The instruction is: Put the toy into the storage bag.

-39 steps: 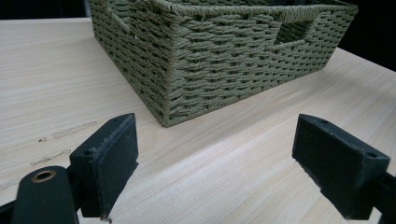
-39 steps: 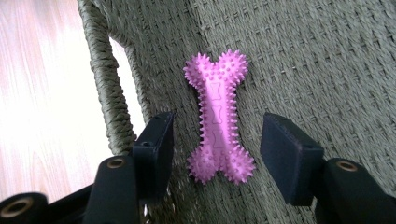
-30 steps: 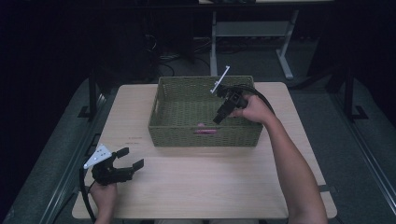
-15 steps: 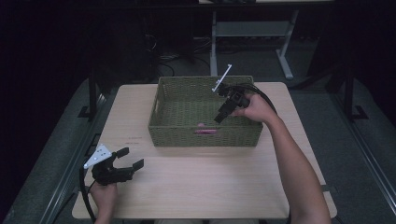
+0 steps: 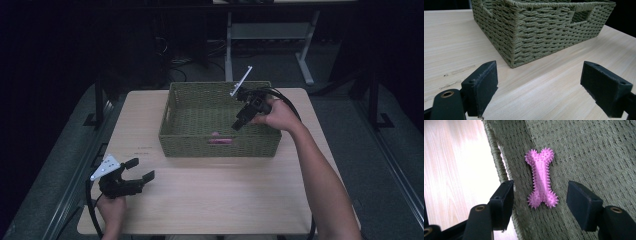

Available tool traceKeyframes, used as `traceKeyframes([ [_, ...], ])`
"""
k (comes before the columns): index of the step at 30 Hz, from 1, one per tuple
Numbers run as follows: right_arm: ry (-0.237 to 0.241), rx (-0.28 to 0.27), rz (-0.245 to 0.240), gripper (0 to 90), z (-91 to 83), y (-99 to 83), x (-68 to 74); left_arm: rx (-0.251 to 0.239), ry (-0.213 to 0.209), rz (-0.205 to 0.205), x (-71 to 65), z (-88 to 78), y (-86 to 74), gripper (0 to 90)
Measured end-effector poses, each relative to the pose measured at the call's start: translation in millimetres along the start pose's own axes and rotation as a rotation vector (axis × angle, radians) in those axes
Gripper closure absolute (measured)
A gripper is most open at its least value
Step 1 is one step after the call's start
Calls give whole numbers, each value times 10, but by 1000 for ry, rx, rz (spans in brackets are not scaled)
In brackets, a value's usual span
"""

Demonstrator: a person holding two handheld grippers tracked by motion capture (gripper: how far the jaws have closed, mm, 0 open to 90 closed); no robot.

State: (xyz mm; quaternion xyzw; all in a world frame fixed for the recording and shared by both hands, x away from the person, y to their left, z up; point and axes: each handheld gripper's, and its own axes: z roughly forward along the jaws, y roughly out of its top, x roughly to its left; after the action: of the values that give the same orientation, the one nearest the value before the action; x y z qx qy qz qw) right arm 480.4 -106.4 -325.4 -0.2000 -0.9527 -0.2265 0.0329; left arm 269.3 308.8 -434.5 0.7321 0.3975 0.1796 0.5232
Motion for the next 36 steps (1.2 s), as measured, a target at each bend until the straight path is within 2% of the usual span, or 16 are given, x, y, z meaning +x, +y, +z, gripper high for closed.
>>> traceKeyframes([
  [14,-31,-11,4,334,-171,-98,95,3,0,4,-11,6,2,139],
  [19,-32,-5,-2,320,-197,-135,138,3,0,4,-13,7,2,139],
  [28,-29,-29,-9,311,-265,-171,219,3,-1,6,-16,8,3,139],
  [36,-21,-39,-8,296,-265,-292,288,4,-1,7,-18,13,3,139],
])
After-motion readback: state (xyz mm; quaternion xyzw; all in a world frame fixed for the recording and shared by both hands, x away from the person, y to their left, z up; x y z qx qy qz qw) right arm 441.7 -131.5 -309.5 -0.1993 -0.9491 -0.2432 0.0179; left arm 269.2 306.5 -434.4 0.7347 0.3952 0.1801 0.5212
